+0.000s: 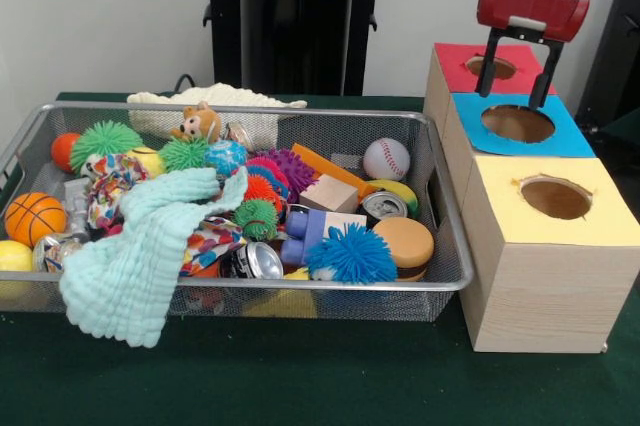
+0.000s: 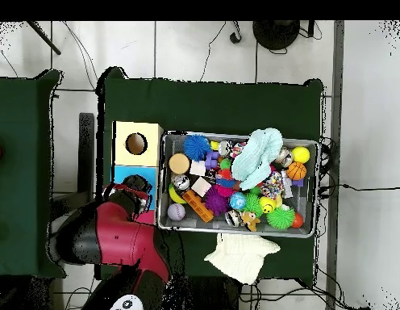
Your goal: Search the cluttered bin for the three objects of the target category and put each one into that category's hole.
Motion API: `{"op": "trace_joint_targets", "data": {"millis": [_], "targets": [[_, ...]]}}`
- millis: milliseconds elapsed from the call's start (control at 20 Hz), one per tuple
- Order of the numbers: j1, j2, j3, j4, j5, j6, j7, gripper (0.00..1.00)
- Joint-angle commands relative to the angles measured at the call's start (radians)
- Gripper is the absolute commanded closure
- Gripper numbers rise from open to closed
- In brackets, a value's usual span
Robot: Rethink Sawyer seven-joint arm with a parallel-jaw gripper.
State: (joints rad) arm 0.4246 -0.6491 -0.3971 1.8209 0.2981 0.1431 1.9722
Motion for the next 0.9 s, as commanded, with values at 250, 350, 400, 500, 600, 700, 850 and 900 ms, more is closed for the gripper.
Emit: {"op": "trace_joint_targets", "data": {"millis": [250, 350, 400, 500, 600, 700, 850, 900], "targets": [[-0.112, -0.054, 0.024, -0.042, -0.064, 0.22, 0.03, 0.0], [-0.184, -0.076, 0.047, -0.04, -0.113, 0.203, -0.05, 0.0], [-0.226, -0.084, 0.068, -0.035, -0.136, 0.186, -0.081, 0.0], [-0.282, -0.089, 0.103, -0.037, -0.174, 0.153, -0.111, 0.0], [-0.317, -0.087, 0.13, -0.045, -0.21, 0.133, -0.114, 0.0], [-0.356, -0.087, 0.16, -0.051, -0.247, 0.112, -0.115, 0.0], [-0.411, -0.095, 0.198, -0.044, -0.301, 0.079, -0.103, 0.0], [-0.429, -0.098, 0.21, -0.035, -0.32, 0.062, -0.098, 0.0]]}}
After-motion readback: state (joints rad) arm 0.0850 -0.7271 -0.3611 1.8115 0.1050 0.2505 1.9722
